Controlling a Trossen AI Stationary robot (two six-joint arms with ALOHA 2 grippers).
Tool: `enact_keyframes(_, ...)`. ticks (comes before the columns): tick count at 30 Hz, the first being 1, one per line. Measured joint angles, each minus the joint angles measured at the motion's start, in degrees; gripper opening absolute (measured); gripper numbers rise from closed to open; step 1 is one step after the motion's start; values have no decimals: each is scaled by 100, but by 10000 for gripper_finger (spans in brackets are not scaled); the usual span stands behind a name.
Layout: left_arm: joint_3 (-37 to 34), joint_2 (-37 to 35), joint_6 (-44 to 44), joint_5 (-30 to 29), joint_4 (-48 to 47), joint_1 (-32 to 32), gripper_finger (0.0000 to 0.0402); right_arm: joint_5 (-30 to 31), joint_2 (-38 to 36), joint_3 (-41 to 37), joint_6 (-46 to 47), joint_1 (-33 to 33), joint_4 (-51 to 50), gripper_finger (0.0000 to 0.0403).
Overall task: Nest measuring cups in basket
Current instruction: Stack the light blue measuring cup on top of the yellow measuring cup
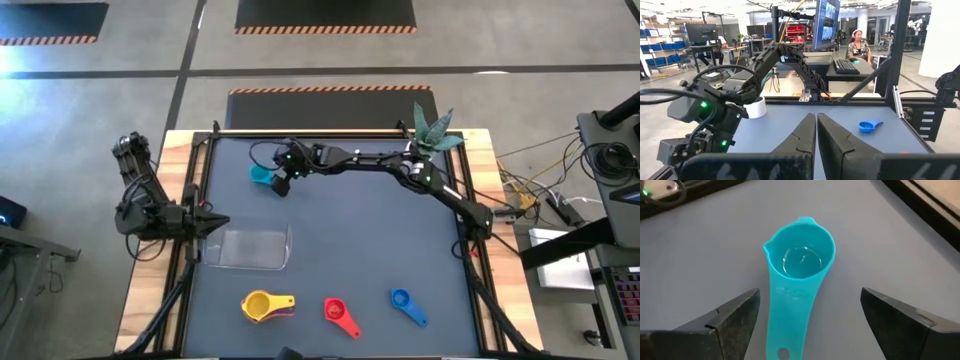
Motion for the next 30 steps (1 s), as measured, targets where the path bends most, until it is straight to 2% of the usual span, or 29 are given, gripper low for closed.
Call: enact_keyframes(30, -3, 3, -57, -26, -48, 0, 0, -5, 7, -39, -253, 176, -441, 329)
